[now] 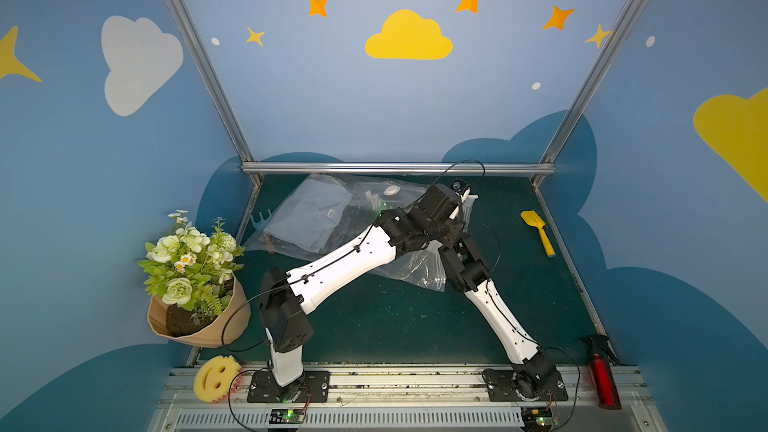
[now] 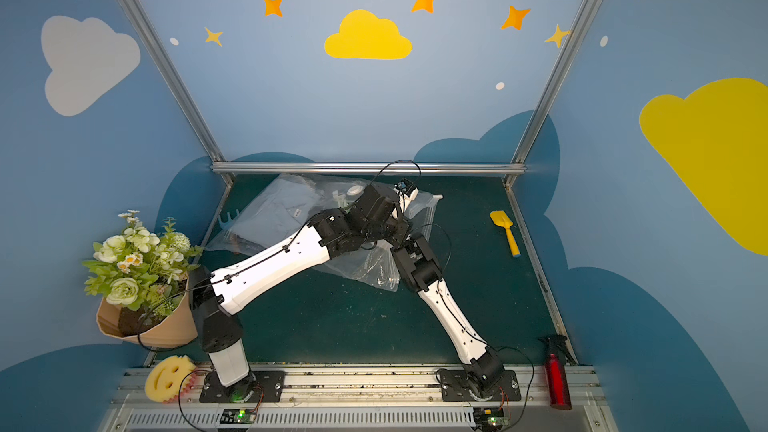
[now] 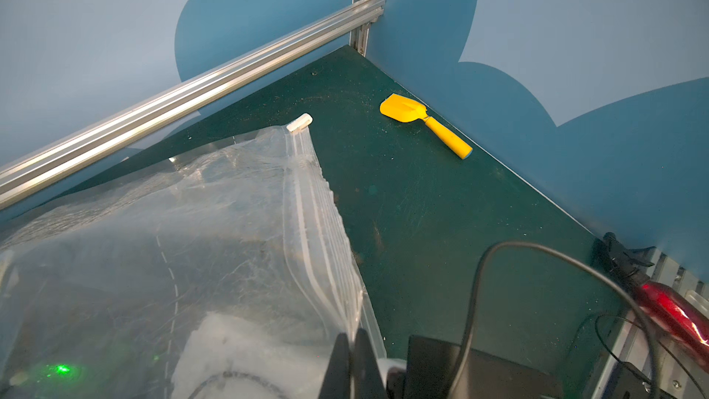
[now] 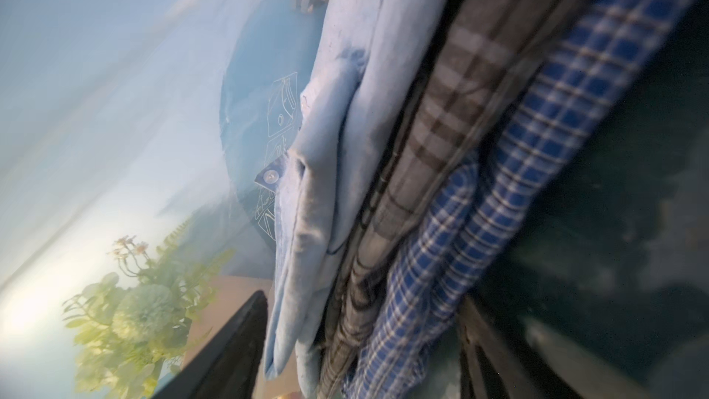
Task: Take the shirt out of the vacuum bag
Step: Move the shirt from the vacuum bag.
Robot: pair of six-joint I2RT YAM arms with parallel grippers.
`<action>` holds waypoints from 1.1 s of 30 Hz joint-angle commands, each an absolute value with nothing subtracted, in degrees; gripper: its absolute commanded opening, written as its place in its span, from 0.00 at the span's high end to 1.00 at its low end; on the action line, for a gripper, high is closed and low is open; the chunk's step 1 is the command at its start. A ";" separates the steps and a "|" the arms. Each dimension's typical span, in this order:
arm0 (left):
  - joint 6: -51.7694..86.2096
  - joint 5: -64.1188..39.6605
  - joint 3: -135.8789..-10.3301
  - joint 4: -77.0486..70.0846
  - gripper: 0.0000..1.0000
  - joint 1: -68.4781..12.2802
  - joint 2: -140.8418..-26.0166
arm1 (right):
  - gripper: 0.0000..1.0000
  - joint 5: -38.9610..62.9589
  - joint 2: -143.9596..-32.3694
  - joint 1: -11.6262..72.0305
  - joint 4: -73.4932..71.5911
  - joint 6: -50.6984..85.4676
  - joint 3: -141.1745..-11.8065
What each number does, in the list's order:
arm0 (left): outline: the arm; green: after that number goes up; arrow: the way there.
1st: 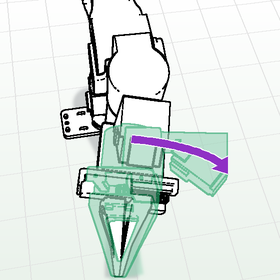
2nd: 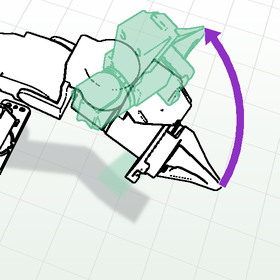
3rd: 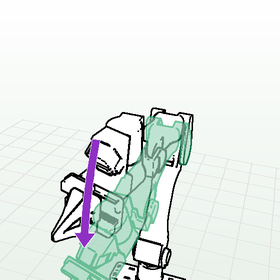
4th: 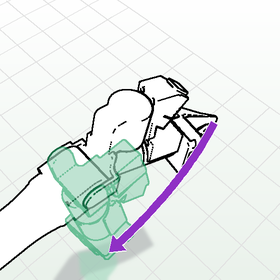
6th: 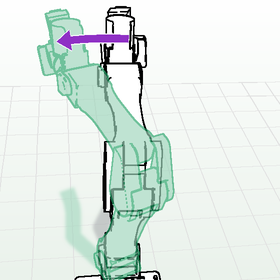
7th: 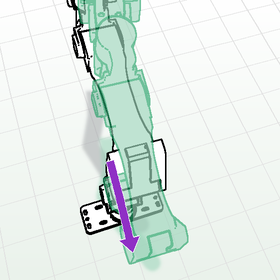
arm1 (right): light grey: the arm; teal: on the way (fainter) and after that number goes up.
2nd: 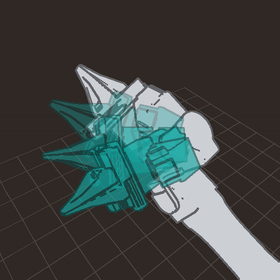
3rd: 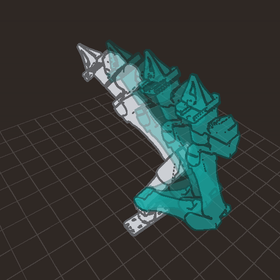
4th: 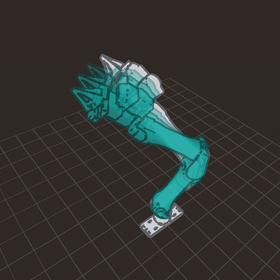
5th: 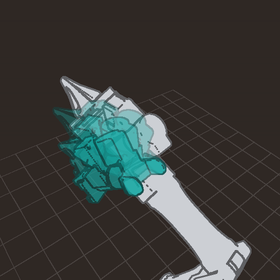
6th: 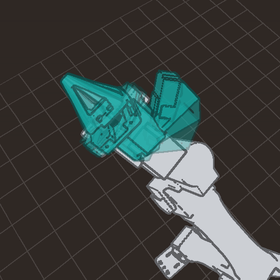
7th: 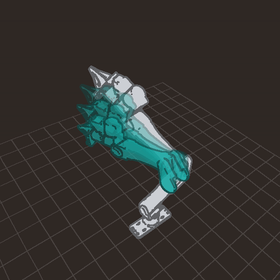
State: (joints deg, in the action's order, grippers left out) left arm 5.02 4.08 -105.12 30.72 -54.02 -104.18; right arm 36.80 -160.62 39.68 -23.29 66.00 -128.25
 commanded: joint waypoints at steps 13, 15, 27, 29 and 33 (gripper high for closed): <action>7.90 0.29 -99.02 26.33 0.16 -52.73 -96.84 | 0.48 27.62 -168.11 42.71 -11.84 63.70 -138.78; 9.04 -0.40 -95.82 24.49 0.15 -50.96 -93.02 | 0.55 27.10 -168.10 42.65 -11.53 63.62 -139.19; 25.93 3.05 -66.71 15.09 0.14 -28.43 -72.35 | 0.94 27.58 -167.78 42.02 -12.58 64.38 -138.53; 29.11 2.64 -60.78 13.33 0.15 -23.56 -69.59 | 1.00 27.77 -167.07 41.82 -13.06 64.42 -137.47; 33.97 3.01 -52.07 11.86 0.17 -15.02 -65.53 | 1.00 28.02 -165.17 41.33 -14.54 64.37 -134.15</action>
